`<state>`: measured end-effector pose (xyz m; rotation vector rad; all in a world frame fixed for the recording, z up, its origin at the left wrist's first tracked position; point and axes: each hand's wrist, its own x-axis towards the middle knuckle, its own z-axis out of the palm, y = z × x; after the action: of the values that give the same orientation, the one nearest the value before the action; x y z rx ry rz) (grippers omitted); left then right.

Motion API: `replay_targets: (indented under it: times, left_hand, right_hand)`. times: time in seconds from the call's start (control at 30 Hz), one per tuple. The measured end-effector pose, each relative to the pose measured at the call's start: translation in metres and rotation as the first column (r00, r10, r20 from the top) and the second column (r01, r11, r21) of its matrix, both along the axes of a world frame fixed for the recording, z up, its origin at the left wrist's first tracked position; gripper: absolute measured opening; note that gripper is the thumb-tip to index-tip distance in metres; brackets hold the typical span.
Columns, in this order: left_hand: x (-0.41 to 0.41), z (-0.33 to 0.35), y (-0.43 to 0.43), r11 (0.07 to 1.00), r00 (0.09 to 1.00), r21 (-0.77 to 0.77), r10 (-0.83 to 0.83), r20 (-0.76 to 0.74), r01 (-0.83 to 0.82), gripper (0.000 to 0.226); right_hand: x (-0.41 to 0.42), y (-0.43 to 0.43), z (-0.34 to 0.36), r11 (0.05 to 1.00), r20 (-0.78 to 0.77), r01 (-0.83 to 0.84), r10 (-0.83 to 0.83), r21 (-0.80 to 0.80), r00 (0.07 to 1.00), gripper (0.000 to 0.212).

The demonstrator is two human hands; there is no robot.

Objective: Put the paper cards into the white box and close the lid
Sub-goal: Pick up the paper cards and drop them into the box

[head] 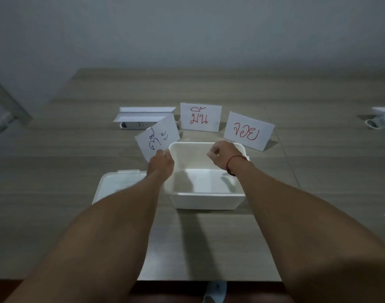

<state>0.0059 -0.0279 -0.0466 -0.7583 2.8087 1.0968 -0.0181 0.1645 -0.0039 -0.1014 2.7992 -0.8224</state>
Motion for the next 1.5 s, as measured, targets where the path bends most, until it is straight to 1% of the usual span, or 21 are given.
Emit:
replay_targets:
  times: [0.03,0.1,0.17,0.23,0.27,0.33,0.43,0.5,0.57,0.67,0.73,0.83,0.93,1.0,1.1,1.17,1.23,1.3,1.37,1.43,1.5]
  left_hand:
    - [-0.005,0.003,-0.004,1.0,1.0,-0.03,0.011,-0.009,-0.011,0.049]
    - [-0.016,0.007,-0.013,0.993,0.999,-0.117,0.023,-0.031,-0.026,0.051]
    - [-0.028,0.012,-0.021,0.976,0.999,-0.216,0.032,-0.033,-0.038,0.048]
    - [-0.042,0.017,-0.028,0.952,0.999,-0.306,0.012,-0.048,-0.026,0.042]
    - [-0.049,0.018,-0.031,0.939,0.998,-0.345,-0.004,-0.058,-0.017,0.039]
    - [-0.064,0.016,-0.037,0.913,0.998,-0.408,-0.022,-0.054,-0.002,0.037]
    - [-0.088,0.011,-0.048,0.863,0.999,-0.504,-0.045,0.002,0.04,0.045]
    - [-0.1,0.007,-0.054,0.849,0.998,-0.524,-0.058,0.023,0.061,0.045]
    - [-0.11,0.004,-0.058,0.858,0.998,-0.509,-0.054,0.038,0.066,0.04]
    - [-0.117,-0.004,-0.062,0.913,0.997,-0.405,-0.018,0.071,0.045,0.036]
    - [-0.12,-0.01,-0.063,0.927,0.997,-0.374,-0.01,0.082,0.04,0.032]
    - [-0.119,-0.014,-0.061,0.92,0.998,-0.39,-0.001,0.068,0.027,0.023]
    - [-0.112,-0.006,-0.058,0.898,1.0,-0.44,-0.025,0.019,0.03,0.024]
    - [-0.107,0.009,-0.059,0.856,0.998,-0.516,-0.051,-0.047,0.02,0.025]
    - [-0.105,0.04,-0.066,0.779,0.974,-0.626,-0.113,-0.196,-0.035,0.027]
    - [-0.106,0.063,-0.07,0.76,0.946,-0.643,-0.135,-0.294,-0.092,0.031]
    - [-0.106,0.085,-0.067,0.756,0.919,-0.644,-0.163,-0.36,-0.118,0.035]
    - [-0.102,0.103,-0.055,0.769,0.889,-0.631,-0.219,-0.402,-0.096,0.038]
    - [-0.095,0.112,-0.037,0.776,0.85,-0.629,-0.302,-0.432,-0.044,0.04]
    - [-0.086,0.11,-0.018,0.764,0.821,-0.645,-0.381,-0.424,0.021,0.041]
    - [-0.078,0.098,-0.003,0.744,0.798,-0.662,-0.452,-0.399,0.09,0.043]
  right_hand:
    - [-0.005,0.001,0.002,0.999,-0.061,0.028,-0.026,0.043,0.998,0.025]
    - [-0.013,0.001,0.002,0.988,-0.143,0.045,-0.023,0.151,0.989,0.036]
    - [-0.023,-0.001,-0.002,0.968,-0.131,0.006,0.028,0.25,0.991,0.042]
    - [-0.032,-0.005,-0.012,0.95,-0.096,-0.045,0.078,0.31,0.992,0.041]
    - [-0.036,-0.007,-0.017,0.95,-0.101,-0.061,0.097,0.307,0.99,0.038]
    - [-0.046,-0.01,-0.025,0.968,-0.134,-0.075,0.109,0.238,0.985,0.031]
    - [-0.062,-0.016,-0.036,0.976,-0.16,-0.127,0.156,0.179,0.975,0.03]
    - [-0.074,-0.019,-0.041,0.973,-0.2,-0.145,0.18,0.179,0.963,0.029]
    - [-0.086,-0.024,-0.046,0.97,-0.229,-0.15,0.193,0.191,0.954,0.029]
    - [-0.1,-0.03,-0.05,0.973,-0.259,-0.128,0.176,0.191,0.95,0.028]
    - [-0.106,-0.033,-0.052,0.977,-0.27,-0.113,0.161,0.183,0.949,0.028]
    - [-0.11,-0.036,-0.052,0.978,-0.276,-0.11,0.156,0.175,0.948,0.029]
    - [-0.108,-0.035,-0.05,0.974,-0.26,-0.106,0.157,0.2,0.953,0.03]
    - [-0.102,-0.032,-0.047,0.974,-0.235,-0.075,0.126,0.215,0.964,0.033]
    - [-0.087,-0.021,-0.041,0.962,-0.192,-0.009,0.063,0.272,0.979,0.041]
    - [-0.074,-0.011,-0.035,0.947,-0.18,0.065,-0.008,0.316,0.984,0.047]
    - [-0.062,-0.002,-0.028,0.928,-0.144,0.157,-0.114,0.337,0.983,0.054]
    - [-0.051,0.005,-0.019,0.917,-0.072,0.244,-0.234,0.315,0.97,0.062]
    - [-0.04,0.011,-0.013,0.916,0.006,0.324,-0.335,0.237,0.942,0.065]
    - [-0.031,0.015,-0.01,0.917,0.107,0.366,-0.384,0.16,0.917,0.06]
    - [-0.024,0.018,-0.01,0.911,0.163,0.389,-0.407,0.135,0.899,0.049]
